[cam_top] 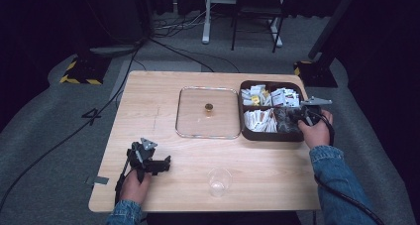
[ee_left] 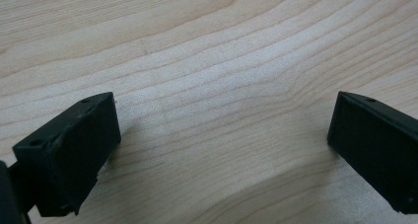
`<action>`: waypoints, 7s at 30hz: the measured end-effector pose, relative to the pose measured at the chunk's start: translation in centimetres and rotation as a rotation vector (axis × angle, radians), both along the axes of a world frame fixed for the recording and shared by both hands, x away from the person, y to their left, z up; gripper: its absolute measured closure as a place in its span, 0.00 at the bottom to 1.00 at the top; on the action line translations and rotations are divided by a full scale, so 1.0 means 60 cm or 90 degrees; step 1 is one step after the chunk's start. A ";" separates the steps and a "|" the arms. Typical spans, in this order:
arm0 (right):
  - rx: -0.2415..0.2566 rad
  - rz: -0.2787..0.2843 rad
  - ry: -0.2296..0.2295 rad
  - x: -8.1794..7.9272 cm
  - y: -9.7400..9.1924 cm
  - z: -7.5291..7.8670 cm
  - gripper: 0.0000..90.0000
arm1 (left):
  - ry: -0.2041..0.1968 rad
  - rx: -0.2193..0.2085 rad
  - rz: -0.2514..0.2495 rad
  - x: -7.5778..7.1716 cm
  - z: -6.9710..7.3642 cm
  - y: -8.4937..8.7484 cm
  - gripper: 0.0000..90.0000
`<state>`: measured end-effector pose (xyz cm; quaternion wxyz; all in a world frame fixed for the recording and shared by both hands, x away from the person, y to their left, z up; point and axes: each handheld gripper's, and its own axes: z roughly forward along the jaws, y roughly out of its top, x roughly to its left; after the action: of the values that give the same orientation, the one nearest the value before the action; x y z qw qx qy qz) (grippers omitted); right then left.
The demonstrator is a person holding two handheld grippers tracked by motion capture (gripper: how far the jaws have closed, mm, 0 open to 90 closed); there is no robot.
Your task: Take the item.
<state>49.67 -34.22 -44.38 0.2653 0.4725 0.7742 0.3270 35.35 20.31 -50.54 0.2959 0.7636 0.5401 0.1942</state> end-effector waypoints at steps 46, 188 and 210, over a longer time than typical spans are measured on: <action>0.167 0.209 -0.099 -0.138 0.068 0.156 0.86 | 0.000 -0.001 0.001 0.000 0.000 0.000 0.00; 0.134 0.321 0.050 -0.253 0.140 0.043 0.18 | -0.001 -0.002 -0.008 -0.002 0.000 0.001 0.00; 0.075 0.159 0.074 -0.216 0.052 -0.070 0.20 | -0.002 -0.003 -0.008 -0.002 0.000 0.000 0.00</action>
<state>36.69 -31.10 -48.59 0.1491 0.4052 0.8206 0.3744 35.25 20.33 -50.56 0.2994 0.7659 0.5355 0.1925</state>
